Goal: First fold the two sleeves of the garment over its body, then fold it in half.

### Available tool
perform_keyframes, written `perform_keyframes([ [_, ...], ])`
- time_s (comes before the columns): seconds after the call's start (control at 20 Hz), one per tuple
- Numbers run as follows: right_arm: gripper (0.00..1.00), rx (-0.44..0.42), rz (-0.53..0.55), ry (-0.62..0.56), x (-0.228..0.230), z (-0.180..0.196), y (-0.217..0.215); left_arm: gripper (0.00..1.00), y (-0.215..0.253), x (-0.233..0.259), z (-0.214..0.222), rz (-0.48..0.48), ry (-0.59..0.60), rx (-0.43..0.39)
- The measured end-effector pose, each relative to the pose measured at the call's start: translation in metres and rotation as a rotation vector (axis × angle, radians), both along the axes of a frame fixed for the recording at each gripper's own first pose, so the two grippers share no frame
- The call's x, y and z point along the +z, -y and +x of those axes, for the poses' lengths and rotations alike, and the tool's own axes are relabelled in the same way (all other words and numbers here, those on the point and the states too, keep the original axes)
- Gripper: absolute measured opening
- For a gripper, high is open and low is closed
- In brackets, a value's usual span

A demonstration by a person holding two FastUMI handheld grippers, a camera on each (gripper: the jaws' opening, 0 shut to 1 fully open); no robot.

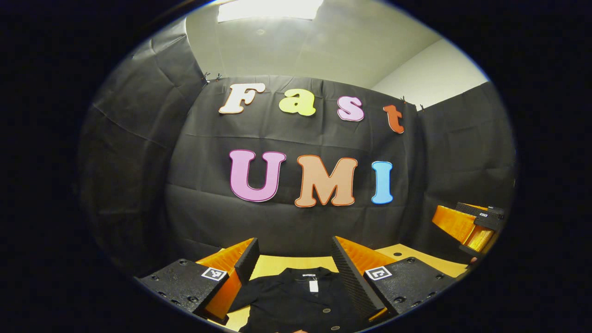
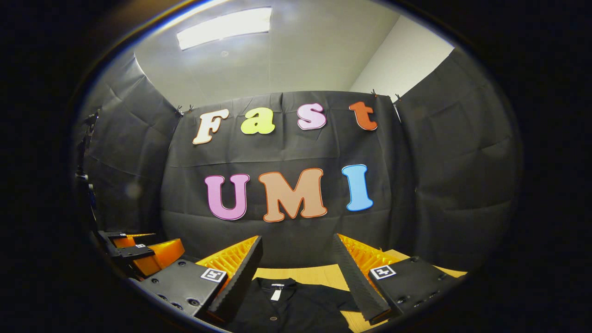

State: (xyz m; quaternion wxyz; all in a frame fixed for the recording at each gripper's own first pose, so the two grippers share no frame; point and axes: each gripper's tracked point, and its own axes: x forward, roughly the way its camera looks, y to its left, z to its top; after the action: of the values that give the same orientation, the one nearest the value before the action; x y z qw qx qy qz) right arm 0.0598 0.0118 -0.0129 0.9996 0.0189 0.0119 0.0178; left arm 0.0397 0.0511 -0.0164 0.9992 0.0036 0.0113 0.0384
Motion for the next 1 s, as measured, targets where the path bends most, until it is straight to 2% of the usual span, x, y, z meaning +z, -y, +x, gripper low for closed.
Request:
perform_keyframes([
  [0.35,0.93,0.02,-0.008,-0.001,0.004,0.007,0.007,0.92,0.003,0.0,0.003,-0.002,0.002,0.022],
  [0.4,0.96,0.02,-0.011,-0.005,0.003,0.01,0.011,0.92,0.005,0.002,0.004,-0.003,0.003,0.026],
  [0.5,0.96,0.009,-0.017,-0.012,0.002,0.015,0.025,0.92,0.007,0.004,0.006,-0.004,0.008,0.034],
  [0.55,0.93,-0.001,-0.02,-0.013,0.002,0.018,0.034,0.92,0.009,0.004,0.007,-0.003,0.011,0.038],
  [0.6,0.96,-0.012,-0.024,-0.014,0.002,0.021,0.045,0.92,0.01,0.005,0.008,-0.002,0.014,0.043],
  [0.65,0.94,-0.025,-0.031,-0.016,0.001,0.025,0.055,0.92,0.013,0.005,0.009,-0.002,0.016,0.049],
  [0.7,0.96,-0.041,-0.041,-0.018,0.001,0.029,0.067,0.92,0.015,0.006,0.01,-0.003,0.017,0.053],
  [0.75,0.93,-0.058,-0.052,-0.022,-0.001,0.032,0.081,0.92,0.018,0.006,0.012,-0.003,0.019,0.058],
  [1.0,0.96,-0.162,-0.089,-0.076,-0.024,0.049,0.162,0.92,0.034,0.006,0.019,0.007,0.02,0.079],
])
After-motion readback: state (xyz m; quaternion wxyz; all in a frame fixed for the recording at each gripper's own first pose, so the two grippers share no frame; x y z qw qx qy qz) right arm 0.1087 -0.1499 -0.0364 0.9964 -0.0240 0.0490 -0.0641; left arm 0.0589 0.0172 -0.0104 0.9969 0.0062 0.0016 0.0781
